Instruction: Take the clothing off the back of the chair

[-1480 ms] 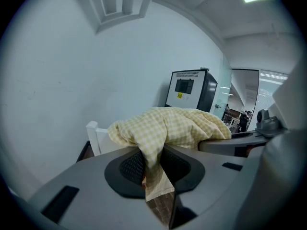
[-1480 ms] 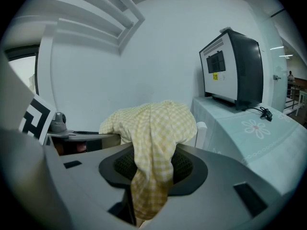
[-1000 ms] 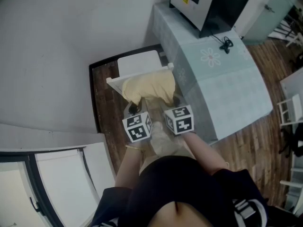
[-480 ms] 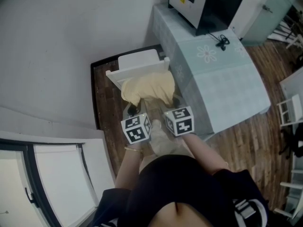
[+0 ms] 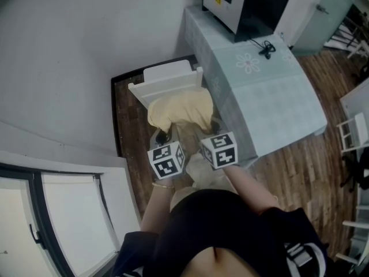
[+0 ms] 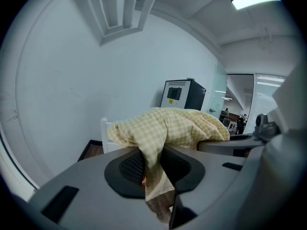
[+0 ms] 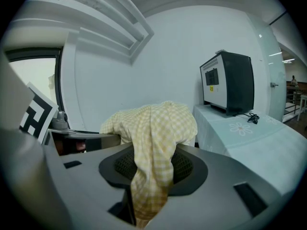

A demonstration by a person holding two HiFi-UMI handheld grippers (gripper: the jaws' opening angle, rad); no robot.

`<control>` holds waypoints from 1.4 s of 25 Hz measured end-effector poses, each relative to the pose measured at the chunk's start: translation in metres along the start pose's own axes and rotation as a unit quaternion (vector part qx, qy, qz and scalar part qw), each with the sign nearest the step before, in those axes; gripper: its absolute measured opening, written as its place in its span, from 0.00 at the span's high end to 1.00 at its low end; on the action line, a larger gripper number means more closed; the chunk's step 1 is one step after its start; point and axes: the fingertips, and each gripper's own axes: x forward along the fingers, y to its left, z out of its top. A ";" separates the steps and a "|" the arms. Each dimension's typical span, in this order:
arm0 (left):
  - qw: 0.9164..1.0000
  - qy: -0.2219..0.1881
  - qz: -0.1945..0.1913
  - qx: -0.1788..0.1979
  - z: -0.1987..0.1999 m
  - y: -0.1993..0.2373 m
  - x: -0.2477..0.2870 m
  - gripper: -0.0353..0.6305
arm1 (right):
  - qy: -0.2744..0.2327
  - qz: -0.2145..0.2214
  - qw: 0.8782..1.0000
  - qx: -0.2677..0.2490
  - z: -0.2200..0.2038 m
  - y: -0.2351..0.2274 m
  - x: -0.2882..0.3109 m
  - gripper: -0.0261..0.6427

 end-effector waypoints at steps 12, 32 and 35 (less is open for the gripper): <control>1.000 -0.007 -0.007 -0.001 -0.004 -0.017 -0.020 0.82 | -0.005 -0.004 1.000 -0.008 -0.006 0.000 -0.028 0.73; 0.999 -0.004 -0.032 0.012 -0.004 -0.048 -0.033 0.82 | -0.021 -0.012 1.000 -0.009 -0.005 -0.014 -0.059 0.73; 0.999 -0.004 -0.036 0.012 -0.004 -0.049 -0.033 0.82 | -0.020 -0.014 1.000 -0.011 -0.006 -0.014 -0.060 0.73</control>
